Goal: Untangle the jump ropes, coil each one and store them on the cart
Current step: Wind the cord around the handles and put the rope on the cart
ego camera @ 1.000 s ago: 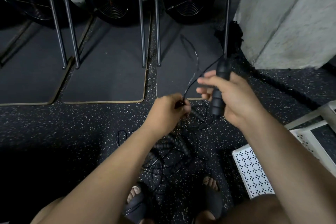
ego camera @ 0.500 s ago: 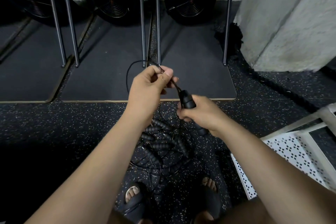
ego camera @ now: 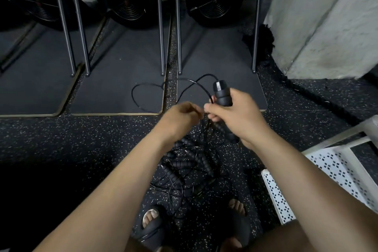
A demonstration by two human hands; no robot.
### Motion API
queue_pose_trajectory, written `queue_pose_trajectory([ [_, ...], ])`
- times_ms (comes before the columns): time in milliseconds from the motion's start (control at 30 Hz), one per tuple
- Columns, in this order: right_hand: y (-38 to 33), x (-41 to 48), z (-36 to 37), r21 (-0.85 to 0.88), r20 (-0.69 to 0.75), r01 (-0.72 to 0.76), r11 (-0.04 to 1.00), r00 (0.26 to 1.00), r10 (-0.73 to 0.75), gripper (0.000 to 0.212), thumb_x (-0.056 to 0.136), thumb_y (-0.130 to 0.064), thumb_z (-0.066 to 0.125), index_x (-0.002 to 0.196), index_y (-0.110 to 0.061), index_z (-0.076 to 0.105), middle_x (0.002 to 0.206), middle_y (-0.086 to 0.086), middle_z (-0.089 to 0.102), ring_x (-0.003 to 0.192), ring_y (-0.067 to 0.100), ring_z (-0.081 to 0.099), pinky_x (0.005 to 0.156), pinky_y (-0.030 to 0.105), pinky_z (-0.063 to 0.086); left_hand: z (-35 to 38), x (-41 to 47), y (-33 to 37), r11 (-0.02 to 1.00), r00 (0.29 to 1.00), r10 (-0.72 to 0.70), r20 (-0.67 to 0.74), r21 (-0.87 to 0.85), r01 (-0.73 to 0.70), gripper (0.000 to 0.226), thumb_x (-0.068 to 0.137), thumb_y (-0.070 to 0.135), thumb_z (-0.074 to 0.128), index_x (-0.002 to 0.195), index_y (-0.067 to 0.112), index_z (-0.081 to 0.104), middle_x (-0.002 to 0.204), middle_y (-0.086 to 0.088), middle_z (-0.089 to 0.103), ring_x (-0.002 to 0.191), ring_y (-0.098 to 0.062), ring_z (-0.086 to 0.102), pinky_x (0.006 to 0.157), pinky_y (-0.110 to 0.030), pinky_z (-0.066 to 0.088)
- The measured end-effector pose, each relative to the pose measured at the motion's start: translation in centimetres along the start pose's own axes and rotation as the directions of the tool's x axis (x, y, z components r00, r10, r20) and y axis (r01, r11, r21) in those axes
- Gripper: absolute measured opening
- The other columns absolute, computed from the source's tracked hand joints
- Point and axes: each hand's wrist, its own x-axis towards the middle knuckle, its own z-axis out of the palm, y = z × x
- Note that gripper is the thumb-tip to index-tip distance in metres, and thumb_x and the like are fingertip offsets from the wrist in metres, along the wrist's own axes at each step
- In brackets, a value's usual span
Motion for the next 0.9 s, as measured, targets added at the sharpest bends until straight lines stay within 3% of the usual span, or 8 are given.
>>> queue_pose_trajectory([
  [100, -0.8, -0.6, -0.4, 0.082, -0.020, 0.032, 0.996, 0.999, -0.031, 0.022, 0.091, -0.011, 0.084, 0.106, -0.008, 0.068, 0.089, 0.014, 0.079, 0.075, 0.022, 0.076, 0.079, 0.041, 0.065, 1.5, -0.1, -0.7, 0.992, 0.997, 0.015, 0.075, 0.124, -0.025, 0.012, 0.101, 0.013, 0.067, 0.107, 0.022, 0.072, 0.087, 0.010, 0.072, 0.070, 0.000, 0.060, 0.069, -0.016, 0.047],
  [200, -1.9, -1.2, -0.9, 0.189, -0.037, 0.062, 0.980, 0.998, -0.056, 0.025, 0.090, -0.009, 0.085, 0.107, -0.006, 0.068, 0.090, 0.016, 0.080, 0.076, 0.024, 0.075, 0.076, 0.042, 0.064, 2.9, -0.2, -1.4, 0.985, 0.991, 0.081, 0.109, 0.143, -0.097, 0.018, 0.096, 0.010, 0.072, 0.101, 0.027, 0.071, 0.089, 0.013, 0.072, 0.077, -0.003, 0.063, 0.078, -0.021, 0.050],
  [300, -2.8, -1.8, -1.4, 0.318, -0.056, 0.125, 0.940, 0.992, -0.113, 0.021, 0.092, -0.006, 0.082, 0.106, -0.006, 0.066, 0.092, 0.016, 0.081, 0.075, 0.022, 0.073, 0.071, 0.033, 0.060, 3.7, -0.1, -2.2, 0.962, 0.986, 0.121, 0.118, 0.232, -0.146, 0.016, 0.097, 0.018, 0.073, 0.095, 0.034, 0.070, 0.085, 0.018, 0.073, 0.079, -0.002, 0.066, 0.078, -0.022, 0.048],
  [433, -3.8, -2.2, -2.2, 0.482, -0.099, 0.202, 0.852, 0.979, -0.176, 0.017, 0.095, -0.003, 0.077, 0.103, -0.007, 0.063, 0.093, 0.019, 0.079, 0.073, 0.022, 0.069, 0.068, 0.031, 0.057, 4.2, -0.3, -2.3, 0.931, 0.987, 0.108, 0.121, 0.335, -0.143, 0.010, 0.101, 0.026, 0.070, 0.098, 0.035, 0.073, 0.087, 0.016, 0.075, 0.078, 0.000, 0.068, 0.067, -0.012, 0.047],
  [567, -4.1, -2.0, -2.8, 0.591, -0.112, 0.188, 0.784, 0.982, -0.151, 0.017, 0.096, -0.002, 0.074, 0.106, -0.006, 0.060, 0.096, 0.021, 0.078, 0.073, 0.019, 0.068, 0.066, 0.028, 0.056, 4.4, -0.5, -2.1, 0.911, 0.987, 0.089, 0.133, 0.390, -0.135, 0.016, 0.107, 0.028, 0.062, 0.102, 0.031, 0.077, 0.081, 0.011, 0.073, 0.049, -0.003, 0.052, 0.045, -0.017, 0.041],
  [667, -3.6, -1.3, -3.1, 0.596, -0.092, 0.162, 0.786, 0.987, -0.133, 0.018, 0.098, -0.002, 0.072, 0.113, -0.001, 0.062, 0.107, 0.024, 0.078, 0.082, 0.021, 0.072, 0.073, 0.028, 0.059, 4.1, -0.6, -1.8, 0.894, 0.984, 0.087, 0.157, 0.424, -0.146, 0.023, 0.110, 0.027, 0.057, 0.102, 0.025, 0.078, 0.083, 0.013, 0.071, 0.050, 0.003, 0.054, 0.045, -0.010, 0.035],
  [800, -1.9, 0.0, -3.2, 0.534, -0.106, 0.041, 0.845, 0.994, 0.019, 0.024, 0.091, -0.003, 0.080, 0.111, -0.007, 0.066, 0.104, 0.017, 0.079, 0.087, 0.025, 0.077, 0.074, 0.031, 0.061, 3.7, -0.6, -1.5, 0.917, 0.985, 0.098, 0.143, 0.371, -0.145, 0.026, 0.110, 0.025, 0.057, 0.092, 0.026, 0.076, 0.086, 0.009, 0.076, 0.079, -0.007, 0.071, 0.059, -0.018, 0.043],
  [900, -0.1, 0.8, -2.9, 0.354, -0.035, -0.122, 0.927, 0.989, 0.143, 0.029, 0.089, -0.003, 0.082, 0.114, -0.007, 0.069, 0.100, 0.015, 0.080, 0.076, 0.016, 0.074, 0.063, 0.026, 0.056, 2.7, -0.3, -0.5, 0.933, 0.981, 0.185, 0.058, 0.303, -0.194, 0.023, 0.109, 0.032, 0.061, 0.094, 0.024, 0.077, 0.083, 0.004, 0.077, 0.067, -0.014, 0.064, 0.056, -0.028, 0.045],
])
